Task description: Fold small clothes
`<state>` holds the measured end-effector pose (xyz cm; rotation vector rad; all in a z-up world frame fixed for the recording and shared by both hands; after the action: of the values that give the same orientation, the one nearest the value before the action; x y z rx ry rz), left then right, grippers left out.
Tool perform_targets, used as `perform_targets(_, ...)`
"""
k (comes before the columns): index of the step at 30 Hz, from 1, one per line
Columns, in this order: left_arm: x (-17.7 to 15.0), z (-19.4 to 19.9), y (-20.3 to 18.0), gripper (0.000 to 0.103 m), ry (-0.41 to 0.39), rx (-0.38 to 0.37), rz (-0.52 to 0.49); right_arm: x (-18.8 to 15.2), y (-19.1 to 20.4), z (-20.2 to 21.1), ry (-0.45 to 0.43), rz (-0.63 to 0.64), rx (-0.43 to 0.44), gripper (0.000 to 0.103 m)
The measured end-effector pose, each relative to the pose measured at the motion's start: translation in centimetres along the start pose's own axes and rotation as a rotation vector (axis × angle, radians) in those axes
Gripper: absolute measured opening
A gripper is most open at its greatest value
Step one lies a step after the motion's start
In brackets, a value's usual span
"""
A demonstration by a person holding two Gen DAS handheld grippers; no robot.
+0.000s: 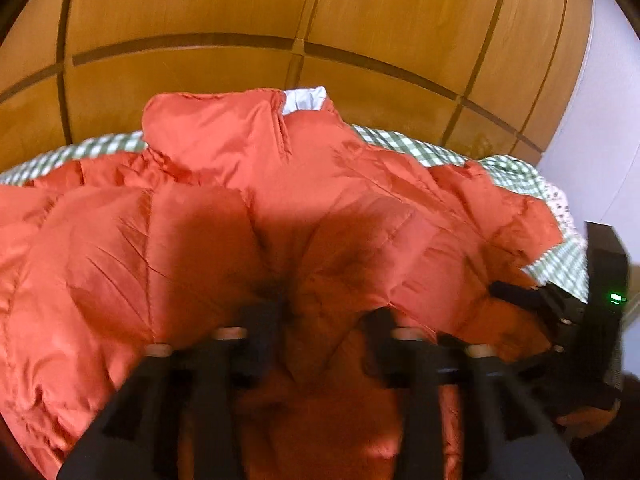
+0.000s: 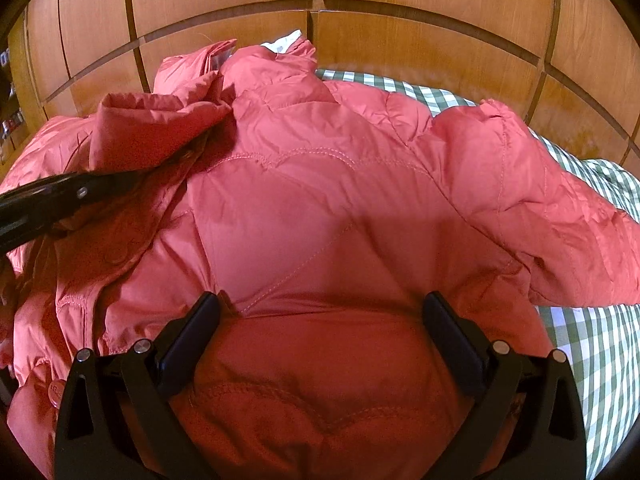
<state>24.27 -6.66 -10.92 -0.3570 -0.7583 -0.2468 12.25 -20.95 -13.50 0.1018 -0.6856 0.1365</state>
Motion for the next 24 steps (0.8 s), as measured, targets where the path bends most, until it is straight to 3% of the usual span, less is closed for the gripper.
perform_targets(1, -0.2, 1.1, -0.3, 0.091, -0.017, -0.038, 0.006, 0.0, 0.0, 0.0, 0.000, 0.000, 0.000, 0.101)
perform_targets(4, -0.6, 5.1, -1.0, 0.092, -0.126, -0.087, 0.014, 0.0, 0.0, 0.0, -0.001, -0.002, 0.003, 0.101)
perform_targets(7, -0.7, 8.7, 0.2, 0.092, -0.219, -0.061, 0.043, 0.1, 0.0, 0.0, -0.001, -0.002, 0.003, 0.101)
perform_targets(9, -0.7, 10.2, 1.8, 0.092, -0.282, 0.040, 0.049, 0.1, 0.0, 0.0, -0.001, -0.002, 0.002, 0.101)
perform_targets(10, -0.7, 10.8, 3.1, 0.090, -0.309, 0.127, 0.055, 0.1, 0.0, 0.0, -0.001, -0.002, 0.001, 0.101)
perform_targets(13, -1.2, 9.9, 7.3, 0.074, -0.257, 0.271, 0.131, 0.2, 0.1, 0.2, -0.003, 0.005, -0.010, 0.101)
perform_targets(15, -2.3, 8.5, 10.5, 0.065, -0.199, 0.312, 0.199, 0.3, 0.1, 0.2, -0.004, 0.009, -0.017, 0.101)
perform_targets(18, -3.6, 7.3, 12.9, 0.063, -0.145, 0.293, 0.218, 0.4, 0.1, 0.5, -0.008, 0.009, -0.027, 0.101)
perform_targets(24, -4.0, 6.8, 14.1, 0.062, -0.117, 0.239, 0.227, 0.1, 0.1, 0.9, -0.016, 0.002, -0.030, 0.101)
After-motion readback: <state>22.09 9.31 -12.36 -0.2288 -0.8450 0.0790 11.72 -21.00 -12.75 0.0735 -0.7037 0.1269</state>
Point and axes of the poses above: each gripper's, at about its wrist camera, not at the fingertips, and z roughly against the way its jaws point, y to its left, x to its top, the point moved 5 cm from there along -z, roughly the way its jaws point, and after that the axes turned 3 degrees about x, right-handed, at the moved point
